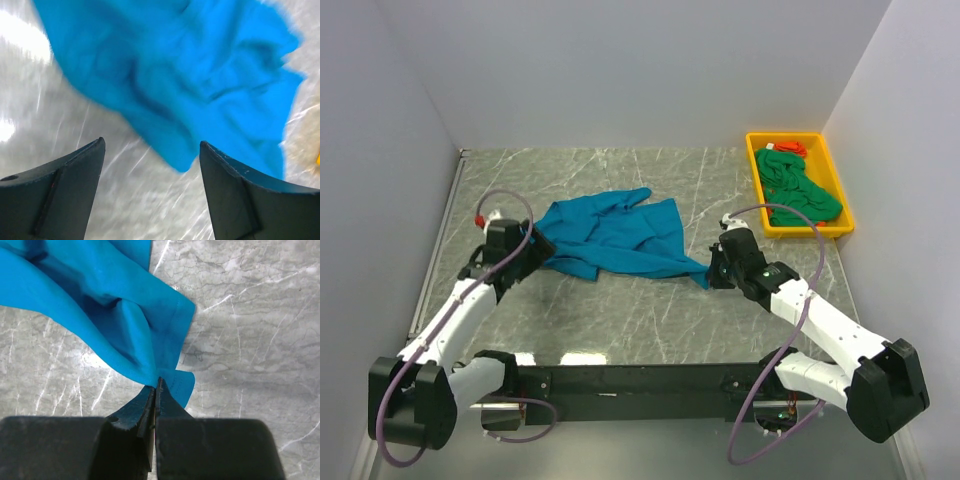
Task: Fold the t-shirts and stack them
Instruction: Flatten the tshirt out
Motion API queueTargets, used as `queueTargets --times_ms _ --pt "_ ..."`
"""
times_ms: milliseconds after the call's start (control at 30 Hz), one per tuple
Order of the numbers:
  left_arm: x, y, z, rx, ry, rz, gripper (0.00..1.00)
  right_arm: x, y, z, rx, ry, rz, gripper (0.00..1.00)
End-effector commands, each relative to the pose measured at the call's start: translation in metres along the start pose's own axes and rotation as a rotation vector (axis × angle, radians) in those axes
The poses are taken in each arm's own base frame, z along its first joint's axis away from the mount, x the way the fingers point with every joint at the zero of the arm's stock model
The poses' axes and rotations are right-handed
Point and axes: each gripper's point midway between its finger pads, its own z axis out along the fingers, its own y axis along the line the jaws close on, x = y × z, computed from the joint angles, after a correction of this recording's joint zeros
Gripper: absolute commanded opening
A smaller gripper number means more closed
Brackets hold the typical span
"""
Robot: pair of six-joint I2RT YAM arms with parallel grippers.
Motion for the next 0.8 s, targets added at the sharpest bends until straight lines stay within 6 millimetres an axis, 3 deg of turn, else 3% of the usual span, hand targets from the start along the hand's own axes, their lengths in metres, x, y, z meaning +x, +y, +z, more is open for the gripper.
queueTargets --times_ms 0,300,567,667,767 --pt "0.01 0.011 0.002 -0.035 -0.033 -0.125 0.81 -0.008 0.003 0.002 -0.019 -0.034 0.013 0.0" --pt "0.015 0.018 0.029 -0.078 -0.034 -0.231 0.73 -0.003 0.002 0.003 -0.029 -0.039 0.007 0.0" --pt "0.009 0.015 0.047 -0.095 -0.052 -0.26 0.59 -0.001 -0.002 0.005 -0.011 -0.041 -0.002 0.0" --pt "0.014 0.018 0.053 -0.11 -0.034 -0.265 0.51 0.0 -0.003 0.006 -0.009 -0.037 -0.001 0.0" --pt "0.021 0.024 0.056 -0.122 -0.02 -0.269 0.51 -0.001 -0.003 0.006 -0.008 -0.043 -0.002 0.0"
